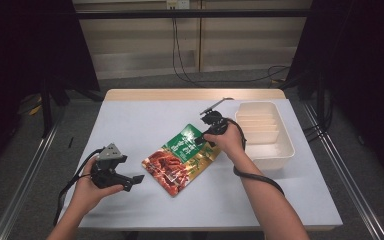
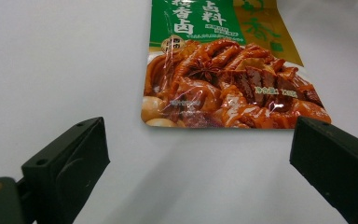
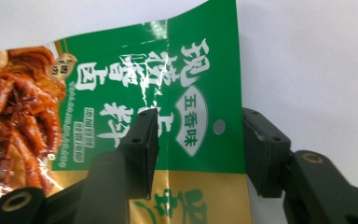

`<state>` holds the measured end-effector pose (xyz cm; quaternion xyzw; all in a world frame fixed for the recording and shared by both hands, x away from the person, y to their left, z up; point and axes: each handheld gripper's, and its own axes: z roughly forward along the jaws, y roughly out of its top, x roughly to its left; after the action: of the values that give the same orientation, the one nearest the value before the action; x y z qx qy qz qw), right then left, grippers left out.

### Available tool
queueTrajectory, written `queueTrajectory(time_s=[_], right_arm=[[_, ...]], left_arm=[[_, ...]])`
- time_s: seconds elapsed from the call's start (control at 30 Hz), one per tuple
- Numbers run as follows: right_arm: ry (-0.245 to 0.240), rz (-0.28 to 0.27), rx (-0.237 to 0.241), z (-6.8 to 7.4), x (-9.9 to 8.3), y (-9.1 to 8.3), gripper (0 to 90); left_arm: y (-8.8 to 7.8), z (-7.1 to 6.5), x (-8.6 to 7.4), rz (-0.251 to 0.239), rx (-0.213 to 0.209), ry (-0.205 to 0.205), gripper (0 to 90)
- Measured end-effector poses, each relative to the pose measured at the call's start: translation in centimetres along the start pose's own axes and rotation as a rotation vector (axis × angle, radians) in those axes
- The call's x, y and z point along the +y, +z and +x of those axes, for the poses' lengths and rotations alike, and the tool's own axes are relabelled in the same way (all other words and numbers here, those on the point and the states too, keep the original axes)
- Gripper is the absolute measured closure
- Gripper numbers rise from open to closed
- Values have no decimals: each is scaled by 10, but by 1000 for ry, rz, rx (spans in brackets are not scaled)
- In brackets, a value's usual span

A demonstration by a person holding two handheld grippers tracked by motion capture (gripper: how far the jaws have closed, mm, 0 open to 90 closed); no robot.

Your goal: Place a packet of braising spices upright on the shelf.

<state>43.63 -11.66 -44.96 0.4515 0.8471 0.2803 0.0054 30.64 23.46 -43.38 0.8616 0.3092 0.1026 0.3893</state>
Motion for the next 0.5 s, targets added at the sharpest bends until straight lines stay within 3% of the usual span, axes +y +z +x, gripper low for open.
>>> queueTrajectory(time_s=[0.3, 0.5], right_arm=[[1, 26, 32, 3, 3, -2, 617], [7, 56, 41, 6, 4, 5, 638]], left_arm=[[2, -1, 0, -6, -5, -3, 43], [2, -1, 0, 9, -4, 5, 45]])
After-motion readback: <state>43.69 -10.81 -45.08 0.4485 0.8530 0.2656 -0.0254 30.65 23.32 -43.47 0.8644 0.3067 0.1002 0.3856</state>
